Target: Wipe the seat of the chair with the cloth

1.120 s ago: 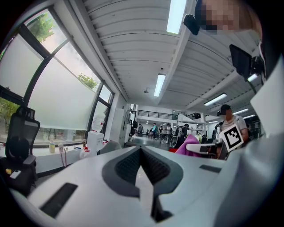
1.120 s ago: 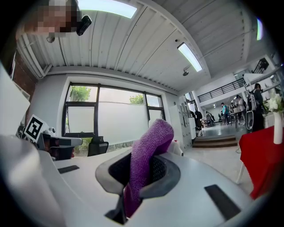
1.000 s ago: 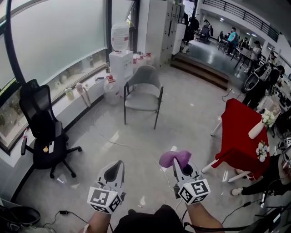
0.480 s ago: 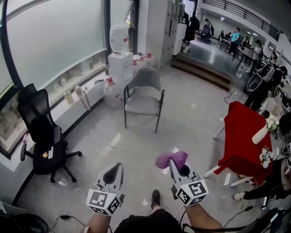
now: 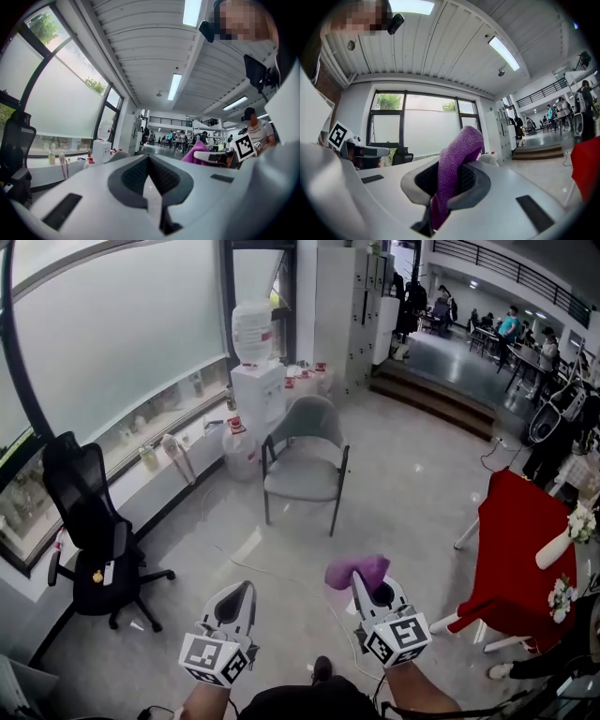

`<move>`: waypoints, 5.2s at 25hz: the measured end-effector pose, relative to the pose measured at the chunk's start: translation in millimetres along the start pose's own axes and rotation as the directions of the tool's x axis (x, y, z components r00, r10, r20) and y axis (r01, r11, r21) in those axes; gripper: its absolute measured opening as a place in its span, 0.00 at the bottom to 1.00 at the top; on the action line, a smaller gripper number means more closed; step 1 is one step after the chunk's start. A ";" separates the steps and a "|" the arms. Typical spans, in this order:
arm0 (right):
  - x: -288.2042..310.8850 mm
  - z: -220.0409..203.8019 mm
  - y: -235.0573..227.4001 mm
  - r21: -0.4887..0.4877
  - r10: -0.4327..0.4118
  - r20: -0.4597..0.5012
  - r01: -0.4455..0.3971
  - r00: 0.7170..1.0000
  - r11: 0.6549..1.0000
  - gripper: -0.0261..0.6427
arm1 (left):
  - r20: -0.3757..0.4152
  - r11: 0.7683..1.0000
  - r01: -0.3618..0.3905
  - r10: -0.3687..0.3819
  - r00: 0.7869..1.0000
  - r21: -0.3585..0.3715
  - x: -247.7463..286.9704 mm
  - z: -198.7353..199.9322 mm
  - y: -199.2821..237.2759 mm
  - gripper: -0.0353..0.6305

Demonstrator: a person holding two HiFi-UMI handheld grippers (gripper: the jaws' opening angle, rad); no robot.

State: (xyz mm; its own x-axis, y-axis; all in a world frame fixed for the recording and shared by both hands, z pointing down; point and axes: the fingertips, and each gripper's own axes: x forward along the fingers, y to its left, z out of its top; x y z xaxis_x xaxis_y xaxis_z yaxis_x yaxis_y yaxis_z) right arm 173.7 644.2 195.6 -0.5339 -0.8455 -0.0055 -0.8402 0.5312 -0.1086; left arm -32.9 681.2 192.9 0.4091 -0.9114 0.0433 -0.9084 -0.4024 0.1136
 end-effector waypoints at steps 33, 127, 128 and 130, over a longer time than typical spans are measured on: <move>194.8 13.2 -129.6 -0.007 0.001 -0.029 -0.001 1.000 1.000 0.09 | -0.002 0.999 0.045 -0.045 0.999 0.002 234.0 22.3 84.0 0.05; 680.3 -165.7 -406.0 -0.034 -0.266 -0.381 0.274 0.886 0.961 0.09 | -0.322 0.958 0.258 -0.286 0.902 -0.127 744.9 -84.6 392.2 0.05; 680.3 -177.4 -408.1 -0.043 -0.274 -0.400 0.281 0.875 0.959 0.09 | -0.335 0.956 0.261 -0.292 0.896 -0.135 745.3 -91.8 395.2 0.05; 679.7 -199.3 -413.4 -0.057 -0.287 -0.438 0.292 0.852 0.955 0.09 | -0.363 0.953 0.262 -0.301 0.882 -0.153 746.0 -105.5 399.8 0.05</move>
State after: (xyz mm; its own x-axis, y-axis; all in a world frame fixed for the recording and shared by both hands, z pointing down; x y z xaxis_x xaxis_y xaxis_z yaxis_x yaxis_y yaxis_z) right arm 139.2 -139.5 434.9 -0.2551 -0.8494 0.4619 -0.9636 0.2630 -0.0485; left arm -81.8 -150.5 375.3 0.6657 -0.6515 0.3638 -0.7449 -0.6093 0.2718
